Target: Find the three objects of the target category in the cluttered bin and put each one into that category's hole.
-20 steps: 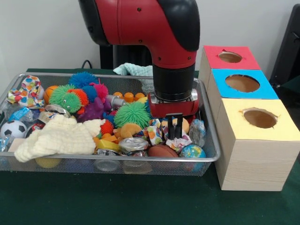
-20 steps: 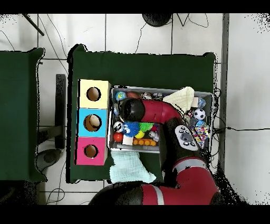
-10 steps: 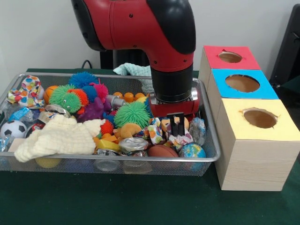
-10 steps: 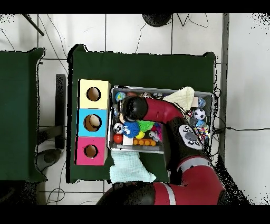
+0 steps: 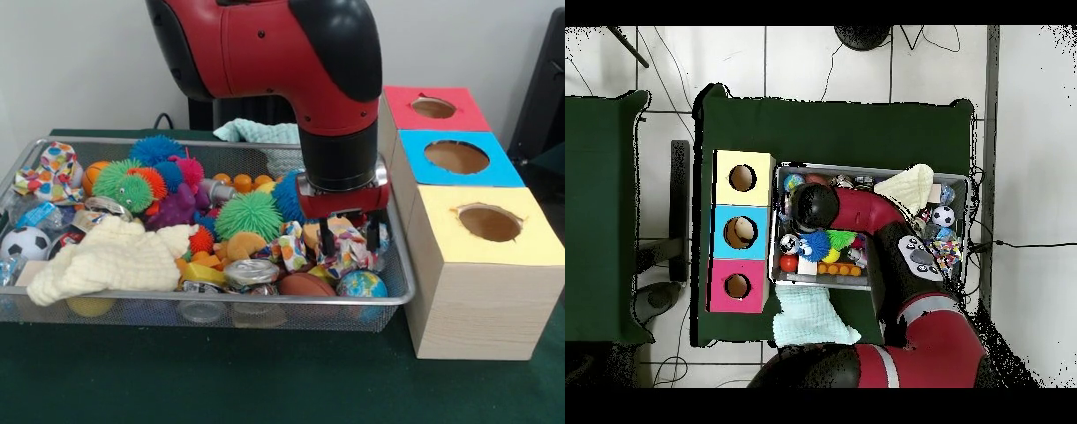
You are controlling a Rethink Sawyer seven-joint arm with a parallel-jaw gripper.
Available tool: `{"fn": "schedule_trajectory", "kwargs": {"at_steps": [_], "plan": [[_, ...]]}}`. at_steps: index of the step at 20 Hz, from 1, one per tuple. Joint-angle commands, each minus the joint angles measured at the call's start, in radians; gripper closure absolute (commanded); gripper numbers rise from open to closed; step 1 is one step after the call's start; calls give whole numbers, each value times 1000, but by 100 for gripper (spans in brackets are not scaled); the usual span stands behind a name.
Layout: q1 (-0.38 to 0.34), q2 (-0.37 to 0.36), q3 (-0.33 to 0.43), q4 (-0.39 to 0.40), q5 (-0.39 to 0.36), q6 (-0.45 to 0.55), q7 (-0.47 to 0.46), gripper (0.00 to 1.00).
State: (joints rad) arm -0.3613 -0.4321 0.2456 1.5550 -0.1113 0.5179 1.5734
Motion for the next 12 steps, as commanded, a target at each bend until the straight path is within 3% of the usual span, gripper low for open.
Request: {"fn": "schedule_trajectory", "kwargs": {"at_steps": [1,12], "plan": [[-35,76,113,66,30,172,-1,0],[-25,97,119,-13,15,142,3,0]]}}
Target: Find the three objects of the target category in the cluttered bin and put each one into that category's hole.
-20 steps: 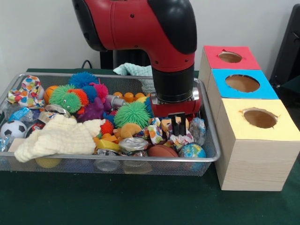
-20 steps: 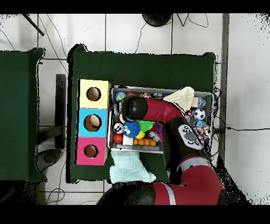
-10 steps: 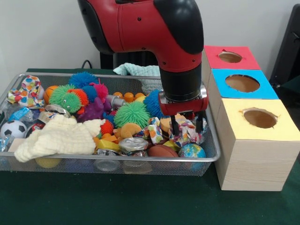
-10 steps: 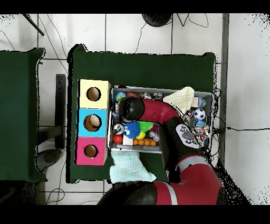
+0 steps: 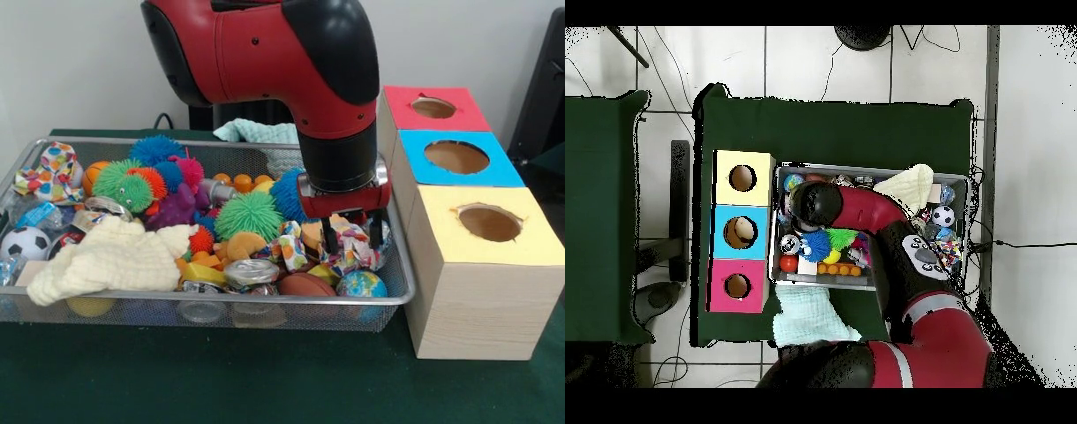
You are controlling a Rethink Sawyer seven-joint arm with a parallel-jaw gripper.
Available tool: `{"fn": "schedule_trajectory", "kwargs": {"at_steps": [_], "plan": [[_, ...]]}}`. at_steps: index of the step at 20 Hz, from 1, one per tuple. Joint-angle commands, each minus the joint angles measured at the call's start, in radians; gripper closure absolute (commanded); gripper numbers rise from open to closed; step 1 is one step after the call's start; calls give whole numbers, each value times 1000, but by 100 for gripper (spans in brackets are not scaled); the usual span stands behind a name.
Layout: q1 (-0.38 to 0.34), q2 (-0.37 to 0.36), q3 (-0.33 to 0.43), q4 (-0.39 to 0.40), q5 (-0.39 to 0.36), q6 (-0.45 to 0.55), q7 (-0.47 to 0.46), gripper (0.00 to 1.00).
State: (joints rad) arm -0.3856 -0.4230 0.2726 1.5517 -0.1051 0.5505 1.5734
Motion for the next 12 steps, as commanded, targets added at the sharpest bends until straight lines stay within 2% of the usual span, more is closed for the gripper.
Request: {"fn": "schedule_trajectory", "kwargs": {"at_steps": [1,6,8,9,12], "plan": [[0,86,93,-9,7,99,3,0],[-11,73,112,17,-5,25,5,0],[-12,71,110,22,-17,33,-10,0],[-8,72,102,19,-18,63,-8,100],[16,58,75,10,-53,51,-16,100]]}}
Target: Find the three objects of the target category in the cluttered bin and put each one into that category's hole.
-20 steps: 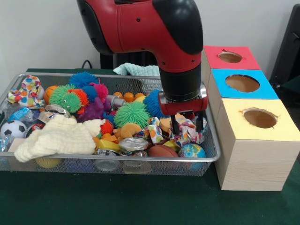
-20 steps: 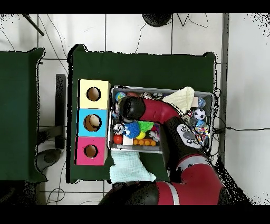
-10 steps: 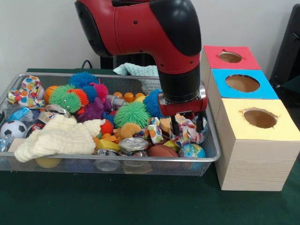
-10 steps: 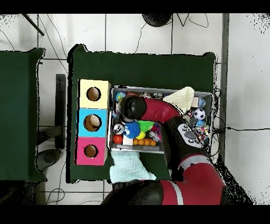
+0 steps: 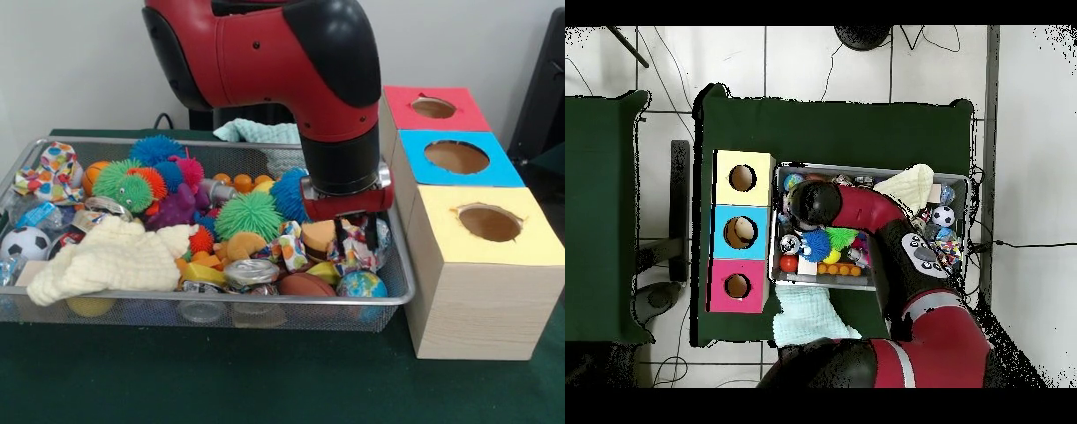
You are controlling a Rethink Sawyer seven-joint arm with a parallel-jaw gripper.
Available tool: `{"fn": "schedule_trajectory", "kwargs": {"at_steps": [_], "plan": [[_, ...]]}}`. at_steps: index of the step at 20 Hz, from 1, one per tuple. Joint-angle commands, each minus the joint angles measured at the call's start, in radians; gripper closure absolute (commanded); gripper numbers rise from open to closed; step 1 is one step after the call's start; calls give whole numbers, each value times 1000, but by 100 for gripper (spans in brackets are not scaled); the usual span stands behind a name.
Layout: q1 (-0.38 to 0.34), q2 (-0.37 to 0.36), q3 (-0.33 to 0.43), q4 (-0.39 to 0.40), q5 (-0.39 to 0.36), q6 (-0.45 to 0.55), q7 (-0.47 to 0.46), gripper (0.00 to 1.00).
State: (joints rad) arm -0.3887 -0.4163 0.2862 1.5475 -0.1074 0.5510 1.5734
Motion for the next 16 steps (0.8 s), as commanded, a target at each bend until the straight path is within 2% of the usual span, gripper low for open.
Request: {"fn": "schedule_trajectory", "kwargs": {"at_steps": [1,4,9,12,16], "plan": [[39,42,40,5,-66,47,-7,100],[68,25,9,1,-90,28,9,100],[60,28,26,2,-92,11,13,100],[64,16,29,11,-86,-24,54,100],[109,-55,-16,22,-101,-26,95,100]]}}
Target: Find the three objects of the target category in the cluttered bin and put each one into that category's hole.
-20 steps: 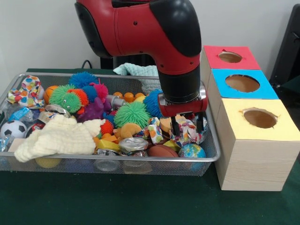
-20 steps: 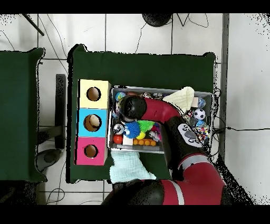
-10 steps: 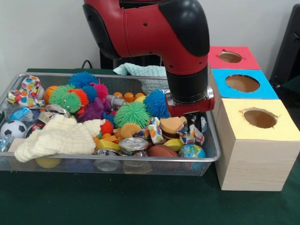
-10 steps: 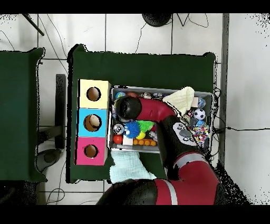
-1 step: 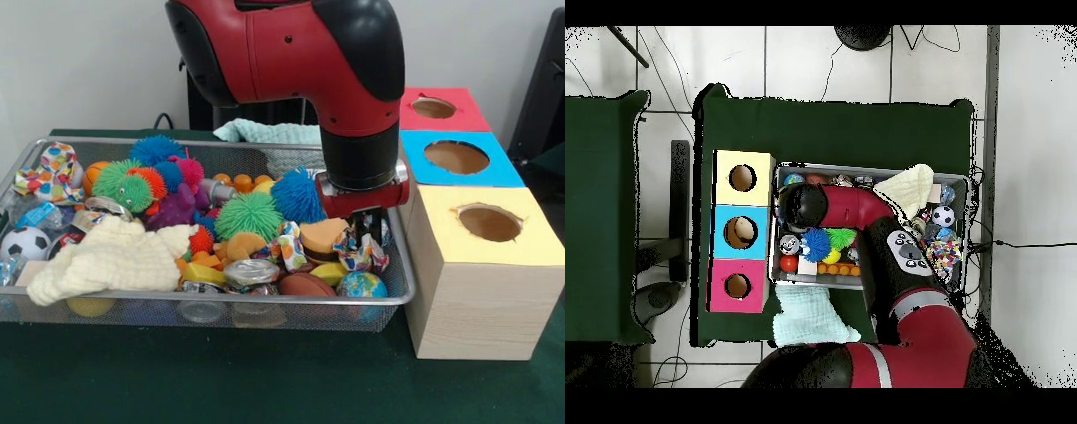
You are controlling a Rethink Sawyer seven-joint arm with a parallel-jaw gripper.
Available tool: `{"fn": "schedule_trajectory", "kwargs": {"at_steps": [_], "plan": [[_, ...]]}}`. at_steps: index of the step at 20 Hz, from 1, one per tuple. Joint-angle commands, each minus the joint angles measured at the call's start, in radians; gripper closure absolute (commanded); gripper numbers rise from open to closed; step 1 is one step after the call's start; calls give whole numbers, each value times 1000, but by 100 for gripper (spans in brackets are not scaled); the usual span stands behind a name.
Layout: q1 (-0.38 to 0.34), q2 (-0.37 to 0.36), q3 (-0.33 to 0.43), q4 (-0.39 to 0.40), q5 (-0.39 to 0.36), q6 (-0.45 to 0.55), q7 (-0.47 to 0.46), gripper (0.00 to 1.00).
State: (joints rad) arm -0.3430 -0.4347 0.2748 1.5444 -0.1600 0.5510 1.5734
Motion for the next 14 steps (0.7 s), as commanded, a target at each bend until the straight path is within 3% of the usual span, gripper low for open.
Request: {"fn": "schedule_trajectory", "kwargs": {"at_steps": [1,7,14], "plan": [[80,-61,-23,25,-55,-25,106,100],[144,-193,-97,94,-55,-19,142,100],[175,-266,-146,129,-41,-17,140,100]]}}
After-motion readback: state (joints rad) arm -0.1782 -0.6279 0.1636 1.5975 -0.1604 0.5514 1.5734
